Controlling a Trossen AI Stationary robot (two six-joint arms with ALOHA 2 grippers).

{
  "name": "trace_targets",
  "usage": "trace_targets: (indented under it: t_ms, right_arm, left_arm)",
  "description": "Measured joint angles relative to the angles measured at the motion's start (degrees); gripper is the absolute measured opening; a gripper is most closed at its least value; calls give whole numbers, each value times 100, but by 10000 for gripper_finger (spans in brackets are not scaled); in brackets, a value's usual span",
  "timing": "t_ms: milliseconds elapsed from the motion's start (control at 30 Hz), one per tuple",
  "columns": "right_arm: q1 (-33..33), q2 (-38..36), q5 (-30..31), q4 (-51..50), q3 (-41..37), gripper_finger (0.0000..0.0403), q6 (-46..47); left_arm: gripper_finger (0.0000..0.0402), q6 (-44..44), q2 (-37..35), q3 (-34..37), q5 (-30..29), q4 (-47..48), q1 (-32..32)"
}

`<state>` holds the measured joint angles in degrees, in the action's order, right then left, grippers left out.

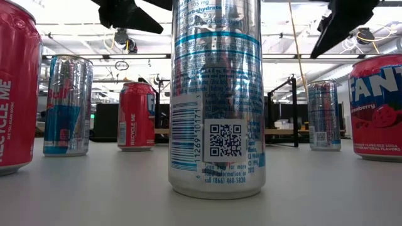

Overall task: Place canned beverage on shelf
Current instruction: Put the top right blue soda can on the shelf

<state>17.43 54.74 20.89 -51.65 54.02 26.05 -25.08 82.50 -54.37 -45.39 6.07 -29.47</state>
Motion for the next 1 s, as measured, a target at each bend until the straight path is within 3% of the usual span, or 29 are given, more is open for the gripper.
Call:
trace_targets:
  t_ms: [233, 500, 700, 1000]
  right_arm:
    - [-7, 11, 877, -1066, 0, 232, 292]
    - [-31, 9, 941, -868, -98, 315, 184]
    - [-204, 13, 984, -492, -422, 339, 45]
    - [-676, 13, 1048, -424, -426, 341, -68]
  left_arm:
    - [364, 0, -2, 0, 0, 63, 63]
    - [364, 48, -2, 0, 2, 68, 63]
    - [364, 50, -2, 0, 9, 68, 63]
    - [364, 194, -4, -2, 11, 63, 63]
